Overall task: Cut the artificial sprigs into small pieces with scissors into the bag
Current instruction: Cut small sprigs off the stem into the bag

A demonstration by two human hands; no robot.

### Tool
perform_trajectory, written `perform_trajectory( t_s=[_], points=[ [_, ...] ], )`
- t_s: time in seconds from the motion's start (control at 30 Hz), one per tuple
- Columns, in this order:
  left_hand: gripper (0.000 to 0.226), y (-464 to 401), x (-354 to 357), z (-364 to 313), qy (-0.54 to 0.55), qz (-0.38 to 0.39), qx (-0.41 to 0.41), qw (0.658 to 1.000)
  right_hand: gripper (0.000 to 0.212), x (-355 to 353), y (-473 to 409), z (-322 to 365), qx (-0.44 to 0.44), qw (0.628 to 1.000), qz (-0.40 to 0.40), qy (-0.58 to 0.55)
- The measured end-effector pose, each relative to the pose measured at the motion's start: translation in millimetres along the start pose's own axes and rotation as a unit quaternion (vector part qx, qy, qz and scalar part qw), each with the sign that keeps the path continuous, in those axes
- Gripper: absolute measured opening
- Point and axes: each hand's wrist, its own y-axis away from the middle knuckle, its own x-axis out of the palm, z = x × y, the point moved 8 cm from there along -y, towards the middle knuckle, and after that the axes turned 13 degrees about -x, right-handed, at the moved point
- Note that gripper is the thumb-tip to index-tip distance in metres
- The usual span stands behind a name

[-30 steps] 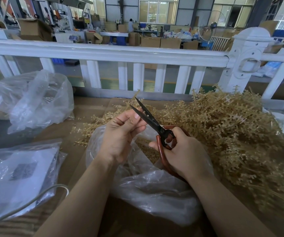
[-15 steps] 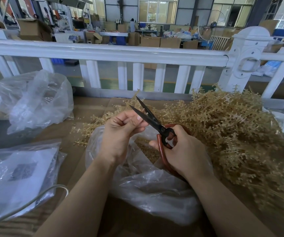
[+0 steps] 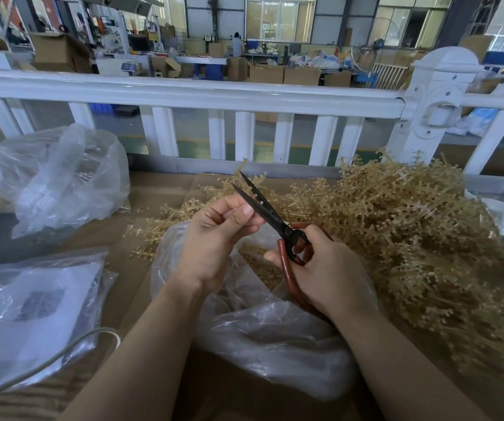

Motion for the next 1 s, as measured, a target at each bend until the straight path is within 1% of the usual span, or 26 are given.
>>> perform_trajectory(
  t_s=[0.17, 0.33, 0.43, 0.53, 0.9, 1.0],
  points=[
    [0.008, 0.3, 0.5, -0.6, 0.015, 0.006, 0.004, 1.000, 0.065, -1.5, 0.6, 0.4, 0.002, 1.000, 0.000, -0.010],
    [0.013, -0.3, -2.5, -1.3, 0.019, -0.011, 0.012, 1.000, 0.077, -0.5, 0.1, -1.5, 0.006, 1.000, 0.001, -0.008],
    [0.018, -0.8, -4.8, -1.2, 0.021, -0.024, 0.015, 0.999, 0.075, -1.1, -0.2, -0.7, 0.004, 1.000, -0.004, -0.010],
    [0.019, -0.7, -5.7, -1.3, 0.013, -0.027, 0.019, 0.999, 0.075, 0.1, -0.3, -1.7, 0.009, 1.000, -0.002, -0.007],
    [0.009, 0.0, -3.0, 1.4, -0.012, -0.012, 0.007, 1.000, 0.077, 1.1, 0.7, -1.3, 0.008, 1.000, 0.011, -0.006],
    [0.011, 0.4, 0.3, 3.9, -0.021, 0.004, -0.003, 1.000, 0.078, 0.9, 0.6, -0.9, 0.012, 1.000, 0.010, -0.010]
  ],
)
